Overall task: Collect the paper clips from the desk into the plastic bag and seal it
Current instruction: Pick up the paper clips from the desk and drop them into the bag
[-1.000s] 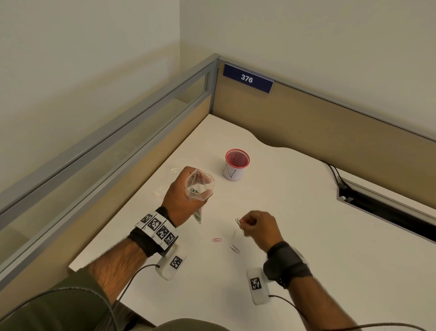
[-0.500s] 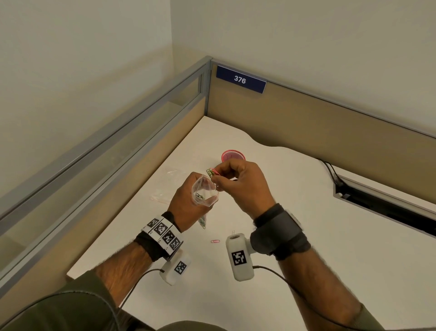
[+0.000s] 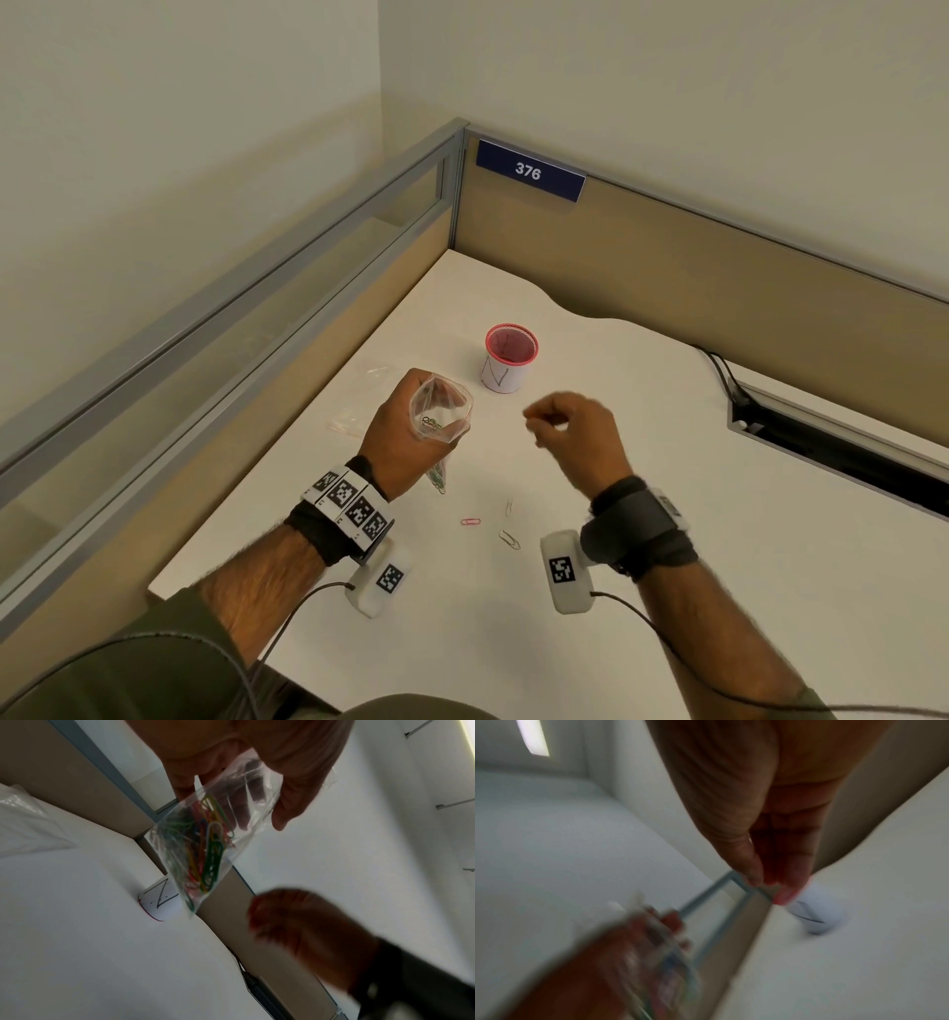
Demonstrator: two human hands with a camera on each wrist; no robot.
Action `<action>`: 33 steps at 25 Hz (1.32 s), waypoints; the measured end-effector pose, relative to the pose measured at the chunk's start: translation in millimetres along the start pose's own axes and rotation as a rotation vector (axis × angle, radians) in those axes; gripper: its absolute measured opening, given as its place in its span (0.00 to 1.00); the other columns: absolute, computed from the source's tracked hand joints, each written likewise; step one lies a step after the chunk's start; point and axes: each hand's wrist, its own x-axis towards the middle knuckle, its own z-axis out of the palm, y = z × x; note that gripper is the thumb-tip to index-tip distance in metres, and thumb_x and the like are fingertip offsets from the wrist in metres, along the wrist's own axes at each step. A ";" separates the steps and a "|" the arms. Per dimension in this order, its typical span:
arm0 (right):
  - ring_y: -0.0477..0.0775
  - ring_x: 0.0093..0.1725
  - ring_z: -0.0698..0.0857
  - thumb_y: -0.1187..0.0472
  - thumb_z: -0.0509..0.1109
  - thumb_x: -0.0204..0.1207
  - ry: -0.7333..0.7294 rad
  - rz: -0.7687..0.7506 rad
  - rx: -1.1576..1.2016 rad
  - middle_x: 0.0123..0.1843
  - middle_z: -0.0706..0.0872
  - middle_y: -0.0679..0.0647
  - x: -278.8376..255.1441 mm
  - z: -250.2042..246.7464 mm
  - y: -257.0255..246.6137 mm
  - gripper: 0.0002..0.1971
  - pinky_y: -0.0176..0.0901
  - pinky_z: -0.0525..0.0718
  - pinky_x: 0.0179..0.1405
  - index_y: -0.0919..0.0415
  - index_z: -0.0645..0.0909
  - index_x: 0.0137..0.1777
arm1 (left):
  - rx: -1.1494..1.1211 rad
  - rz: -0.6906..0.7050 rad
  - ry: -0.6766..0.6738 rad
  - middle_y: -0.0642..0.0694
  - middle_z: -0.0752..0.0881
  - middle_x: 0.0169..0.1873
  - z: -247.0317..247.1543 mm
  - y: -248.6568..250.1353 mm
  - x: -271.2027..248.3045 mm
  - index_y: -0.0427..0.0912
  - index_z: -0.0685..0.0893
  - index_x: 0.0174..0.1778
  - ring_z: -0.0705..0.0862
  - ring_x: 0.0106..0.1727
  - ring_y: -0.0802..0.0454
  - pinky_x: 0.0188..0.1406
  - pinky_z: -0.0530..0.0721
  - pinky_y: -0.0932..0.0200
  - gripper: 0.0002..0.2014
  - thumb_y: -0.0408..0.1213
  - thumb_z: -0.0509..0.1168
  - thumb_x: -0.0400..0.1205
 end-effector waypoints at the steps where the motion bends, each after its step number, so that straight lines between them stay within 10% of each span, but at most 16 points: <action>1: 0.53 0.45 0.87 0.65 0.73 0.74 -0.082 0.067 -0.135 0.48 0.90 0.55 -5.4 11.5 24.0 0.05 0.44 0.85 0.52 0.58 0.89 0.48 | -0.008 -0.003 0.006 0.45 0.88 0.50 -1.6 0.4 0.1 0.40 0.80 0.54 0.87 0.54 0.59 0.59 0.82 0.66 0.17 0.28 0.78 0.74; 8: 0.57 0.66 0.74 0.71 0.60 0.76 -0.491 0.136 -0.426 0.65 0.76 0.54 -55.3 80.3 87.3 0.23 0.44 0.78 0.65 0.57 0.77 0.69 | -0.010 0.002 0.048 0.51 0.89 0.49 -0.5 1.8 -1.4 0.48 0.79 0.51 0.88 0.53 0.61 0.58 0.83 0.67 0.18 0.26 0.78 0.74; 14: 0.56 0.63 0.78 0.70 0.60 0.79 -0.505 0.072 -0.449 0.61 0.81 0.53 -67.0 76.5 93.9 0.17 0.42 0.78 0.61 0.56 0.83 0.62 | -0.027 0.009 0.043 0.48 0.89 0.50 -3.2 4.0 2.1 0.39 0.80 0.55 0.88 0.55 0.56 0.62 0.84 0.60 0.17 0.28 0.77 0.75; 20: 0.56 0.57 0.79 0.47 0.70 0.75 -0.439 0.258 -0.457 0.57 0.79 0.54 -74.9 76.6 90.2 0.18 0.43 0.77 0.52 0.58 0.82 0.59 | 0.017 0.009 0.038 0.53 0.87 0.48 -2.4 3.7 3.4 0.43 0.78 0.54 0.86 0.50 0.69 0.55 0.81 0.74 0.17 0.28 0.78 0.75; 24: 0.58 0.56 0.82 0.55 0.64 0.81 -0.389 0.221 -0.524 0.57 0.82 0.57 -79.2 95.5 78.9 0.11 0.47 0.81 0.54 0.61 0.82 0.55 | 0.011 0.015 0.038 0.52 0.88 0.49 -2.7 2.3 2.8 0.46 0.78 0.54 0.88 0.54 0.58 0.60 0.84 0.65 0.18 0.28 0.78 0.75; 29: 0.60 0.55 0.82 0.58 0.60 0.81 -0.373 0.195 -0.574 0.56 0.82 0.58 -69.6 102.5 72.4 0.10 0.48 0.80 0.50 0.62 0.81 0.53 | 0.043 0.017 0.030 0.55 0.87 0.49 -3.4 1.2 4.2 0.46 0.78 0.53 0.86 0.51 0.69 0.57 0.82 0.72 0.18 0.30 0.78 0.75; 33: 0.59 0.52 0.83 0.61 0.60 0.79 -0.406 0.196 -0.566 0.53 0.84 0.58 -60.0 95.5 66.8 0.09 0.47 0.81 0.49 0.62 0.81 0.50 | 0.024 0.020 0.032 0.49 0.88 0.50 -3.0 1.5 3.6 0.40 0.79 0.56 0.88 0.56 0.54 0.61 0.84 0.60 0.19 0.34 0.79 0.73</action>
